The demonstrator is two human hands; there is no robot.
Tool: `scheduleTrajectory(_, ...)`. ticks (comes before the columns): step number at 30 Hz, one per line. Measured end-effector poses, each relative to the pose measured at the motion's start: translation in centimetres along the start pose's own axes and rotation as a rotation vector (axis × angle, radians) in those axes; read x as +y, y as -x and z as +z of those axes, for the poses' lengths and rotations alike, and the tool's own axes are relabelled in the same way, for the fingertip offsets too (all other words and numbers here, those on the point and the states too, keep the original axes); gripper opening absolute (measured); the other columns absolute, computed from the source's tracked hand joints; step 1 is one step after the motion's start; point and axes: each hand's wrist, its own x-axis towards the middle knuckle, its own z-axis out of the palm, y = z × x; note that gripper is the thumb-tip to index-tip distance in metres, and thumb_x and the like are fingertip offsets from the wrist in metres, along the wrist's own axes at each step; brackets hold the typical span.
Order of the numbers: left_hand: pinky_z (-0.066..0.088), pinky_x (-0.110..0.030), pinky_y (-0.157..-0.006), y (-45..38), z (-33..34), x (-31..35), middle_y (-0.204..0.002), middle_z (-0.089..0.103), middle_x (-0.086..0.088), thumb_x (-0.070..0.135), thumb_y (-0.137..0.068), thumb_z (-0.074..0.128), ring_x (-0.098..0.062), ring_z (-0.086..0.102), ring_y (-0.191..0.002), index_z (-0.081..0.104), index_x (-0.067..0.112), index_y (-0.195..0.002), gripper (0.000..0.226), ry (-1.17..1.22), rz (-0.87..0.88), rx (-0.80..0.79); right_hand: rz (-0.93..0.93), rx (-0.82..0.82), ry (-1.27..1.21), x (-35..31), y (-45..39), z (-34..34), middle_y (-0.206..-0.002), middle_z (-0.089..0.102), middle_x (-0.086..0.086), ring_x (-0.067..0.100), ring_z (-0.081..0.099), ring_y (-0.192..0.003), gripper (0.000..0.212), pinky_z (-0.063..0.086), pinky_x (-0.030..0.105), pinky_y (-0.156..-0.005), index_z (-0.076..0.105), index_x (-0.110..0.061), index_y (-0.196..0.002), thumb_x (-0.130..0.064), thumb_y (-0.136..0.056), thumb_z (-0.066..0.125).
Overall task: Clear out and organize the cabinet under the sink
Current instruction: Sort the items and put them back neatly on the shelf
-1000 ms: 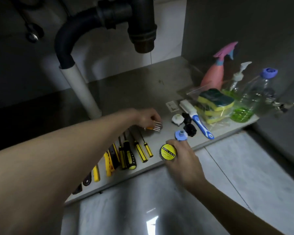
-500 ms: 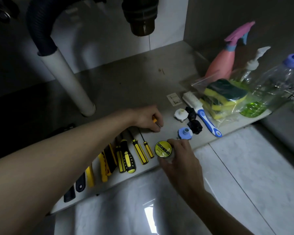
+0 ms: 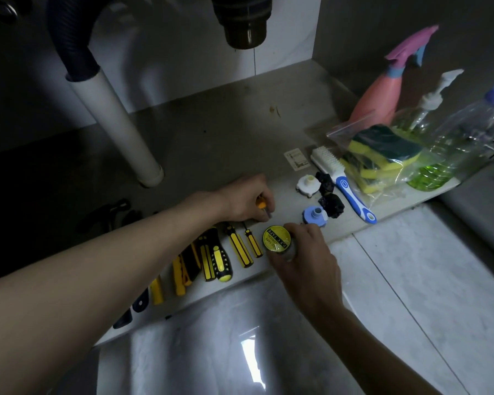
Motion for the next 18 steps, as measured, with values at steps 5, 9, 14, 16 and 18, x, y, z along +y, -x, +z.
scheduleTrajectory(5,0.05,-0.027,-0.08,0.4,0.2,0.2,-0.113,0.05,0.0,0.024,-0.083,0.08,-0.015,0.052,-0.099,0.075,0.018,-0.104,0.023,-0.012,-0.009,-0.01,0.003,-0.001,0.018,-0.1,-0.2,0.0,-0.114,0.052,-0.011,0.007,0.053,-0.084,0.037,0.041,0.021,-0.065,0.057,-0.032,-0.119,-0.048,-0.088,0.069)
scheduleTrajectory(9,0.045,-0.017,-0.071,0.6,0.3,0.5,-0.116,0.048,0.001,0.025,-0.084,0.079,-0.014,0.051,-0.1,0.071,0.02,-0.11,0.027,0.002,-0.038,-0.008,-0.003,-0.017,0.003,0.2,-0.4,0.1,-0.116,0.051,-0.011,0.004,0.051,-0.084,0.044,0.035,0.013,-0.063,0.055,-0.03,-0.123,-0.049,-0.087,0.071)
scheduleTrajectory(14,0.047,-0.027,-0.089,1.7,-0.2,3.4,-0.116,0.056,-0.003,0.021,-0.091,0.07,-0.017,0.057,-0.106,0.069,0.015,-0.118,0.028,0.073,0.016,0.216,0.035,0.005,-0.156,2.2,1.9,-2.7,-0.124,0.056,-0.015,-0.001,0.058,-0.083,0.055,0.052,0.026,-0.079,0.056,-0.027,-0.132,-0.042,-0.083,0.076)
scheduleTrajectory(16,0.049,-0.033,-0.088,2.5,-0.2,6.5,-0.108,0.059,0.0,0.017,-0.091,0.065,-0.015,0.059,-0.099,0.07,0.016,-0.115,0.025,0.132,0.082,0.363,0.084,0.026,-0.174,4.3,4.2,-5.4,-0.112,0.061,-0.018,0.004,0.06,-0.071,0.044,0.052,0.029,-0.073,0.062,-0.03,-0.123,-0.036,-0.082,0.076)
scheduleTrajectory(18,0.051,-0.036,-0.082,3.6,0.8,10.5,-0.098,0.063,0.001,0.013,-0.088,0.064,-0.016,0.062,-0.088,0.072,0.016,-0.109,0.023,0.172,0.181,0.428,0.185,0.028,-0.174,7.2,7.3,-8.6,-0.098,0.067,-0.016,0.005,0.06,-0.068,0.031,0.05,0.03,-0.072,0.068,-0.031,-0.112,-0.028,-0.082,0.077)
